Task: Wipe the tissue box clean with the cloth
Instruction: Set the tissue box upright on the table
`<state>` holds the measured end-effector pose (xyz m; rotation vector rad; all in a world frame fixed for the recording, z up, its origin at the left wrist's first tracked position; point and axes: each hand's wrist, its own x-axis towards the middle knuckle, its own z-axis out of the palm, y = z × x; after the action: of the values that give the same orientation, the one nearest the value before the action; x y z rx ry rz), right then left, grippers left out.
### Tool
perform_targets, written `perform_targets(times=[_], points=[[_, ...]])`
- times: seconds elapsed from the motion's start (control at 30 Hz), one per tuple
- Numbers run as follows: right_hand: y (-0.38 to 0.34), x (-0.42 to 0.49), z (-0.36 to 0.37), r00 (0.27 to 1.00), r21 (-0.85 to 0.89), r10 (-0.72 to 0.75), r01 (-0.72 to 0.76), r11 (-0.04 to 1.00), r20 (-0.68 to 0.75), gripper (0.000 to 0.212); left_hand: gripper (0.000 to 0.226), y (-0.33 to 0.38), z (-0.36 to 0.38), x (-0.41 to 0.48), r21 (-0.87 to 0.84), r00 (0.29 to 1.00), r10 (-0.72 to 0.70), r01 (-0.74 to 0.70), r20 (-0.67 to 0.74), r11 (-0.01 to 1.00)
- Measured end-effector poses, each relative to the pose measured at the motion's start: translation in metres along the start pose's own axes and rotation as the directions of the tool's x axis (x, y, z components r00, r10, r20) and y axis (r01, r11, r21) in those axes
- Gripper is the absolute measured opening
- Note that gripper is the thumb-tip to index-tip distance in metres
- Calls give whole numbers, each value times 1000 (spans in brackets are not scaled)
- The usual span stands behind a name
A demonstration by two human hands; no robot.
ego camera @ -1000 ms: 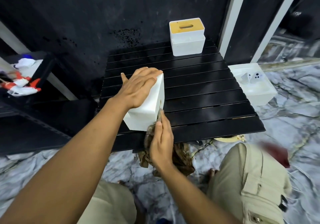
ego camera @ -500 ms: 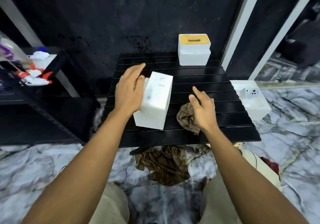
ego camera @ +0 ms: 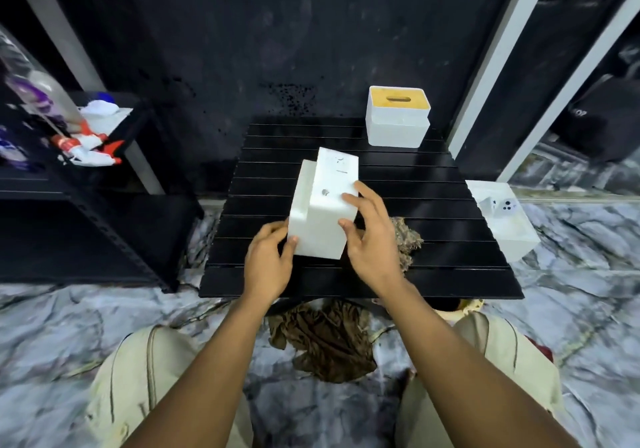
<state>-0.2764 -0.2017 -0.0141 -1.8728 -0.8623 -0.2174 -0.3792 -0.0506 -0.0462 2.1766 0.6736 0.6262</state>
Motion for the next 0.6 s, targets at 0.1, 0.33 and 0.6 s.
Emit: perform_targets(times=[0.1, 0.33, 0.6], points=[[7, 14, -7, 985, 231, 152, -131, 964, -77, 34, 38, 16, -9, 8, -51, 993, 118, -119, -34, 992], [31, 23, -16, 730, 567, 670, -611, 553, 134, 23, 57, 66, -43, 53, 103, 821, 139, -233, 554, 967], [46, 28, -3, 744, 217, 668, -650, 729, -13, 34, 63, 80, -53, 92, 414, 608, -67, -452, 791, 790]])
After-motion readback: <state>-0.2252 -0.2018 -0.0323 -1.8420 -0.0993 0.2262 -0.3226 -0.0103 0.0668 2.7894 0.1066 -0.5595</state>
